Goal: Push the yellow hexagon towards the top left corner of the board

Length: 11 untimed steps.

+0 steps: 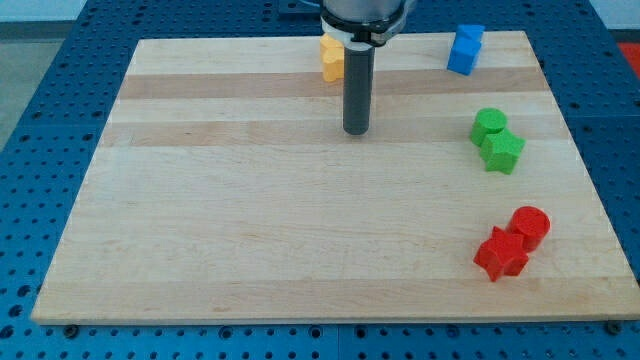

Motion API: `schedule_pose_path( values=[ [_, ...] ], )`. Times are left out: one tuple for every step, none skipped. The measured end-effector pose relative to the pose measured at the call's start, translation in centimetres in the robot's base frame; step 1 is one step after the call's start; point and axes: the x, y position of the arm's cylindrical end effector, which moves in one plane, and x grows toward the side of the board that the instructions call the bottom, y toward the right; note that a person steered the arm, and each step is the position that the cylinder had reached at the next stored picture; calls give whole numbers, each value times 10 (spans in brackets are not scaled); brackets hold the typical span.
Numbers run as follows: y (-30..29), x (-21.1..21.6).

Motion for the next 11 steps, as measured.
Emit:
schedule_pose_path(
  values=[
    [0, 0],
    [0, -1],
    [0, -1],
    [0, -1],
    [-5, -7],
    [-7, -39],
    [5, -81],
    [17, -108],
    [17, -118],
    [17, -144],
    [15, -144]
  ],
)
